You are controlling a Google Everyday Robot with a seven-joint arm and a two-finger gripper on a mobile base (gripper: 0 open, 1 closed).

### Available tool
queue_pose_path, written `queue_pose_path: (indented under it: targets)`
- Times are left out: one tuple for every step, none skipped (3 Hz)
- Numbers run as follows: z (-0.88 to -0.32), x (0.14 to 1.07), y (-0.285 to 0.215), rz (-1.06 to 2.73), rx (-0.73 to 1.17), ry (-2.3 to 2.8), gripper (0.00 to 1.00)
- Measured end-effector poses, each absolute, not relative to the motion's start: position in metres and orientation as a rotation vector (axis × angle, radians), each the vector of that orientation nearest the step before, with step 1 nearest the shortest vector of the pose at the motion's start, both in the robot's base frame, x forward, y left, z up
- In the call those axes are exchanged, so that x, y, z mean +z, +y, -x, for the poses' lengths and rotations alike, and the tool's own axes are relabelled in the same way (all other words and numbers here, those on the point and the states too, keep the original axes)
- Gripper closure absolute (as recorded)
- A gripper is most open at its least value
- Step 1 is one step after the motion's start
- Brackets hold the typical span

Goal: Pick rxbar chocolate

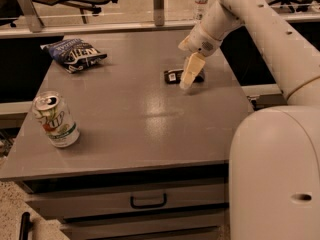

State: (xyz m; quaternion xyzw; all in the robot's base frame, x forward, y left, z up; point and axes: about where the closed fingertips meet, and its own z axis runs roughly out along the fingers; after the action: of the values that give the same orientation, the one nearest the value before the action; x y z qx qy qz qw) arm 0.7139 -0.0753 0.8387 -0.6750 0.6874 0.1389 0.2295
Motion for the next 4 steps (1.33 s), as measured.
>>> queue_pose_path:
  targets:
    - [-0.713, 0.836, -0.071, 1.861, 0.393, 1.893, 0.0]
    - [-0.71, 0.835, -0.062, 1.883, 0.397, 1.889, 0.17]
    - [-0.707, 0.827, -0.058, 1.898, 0.414, 1.899, 0.49]
    - [-0.707, 0.836, -0.058, 1.898, 0.415, 1.899, 0.8]
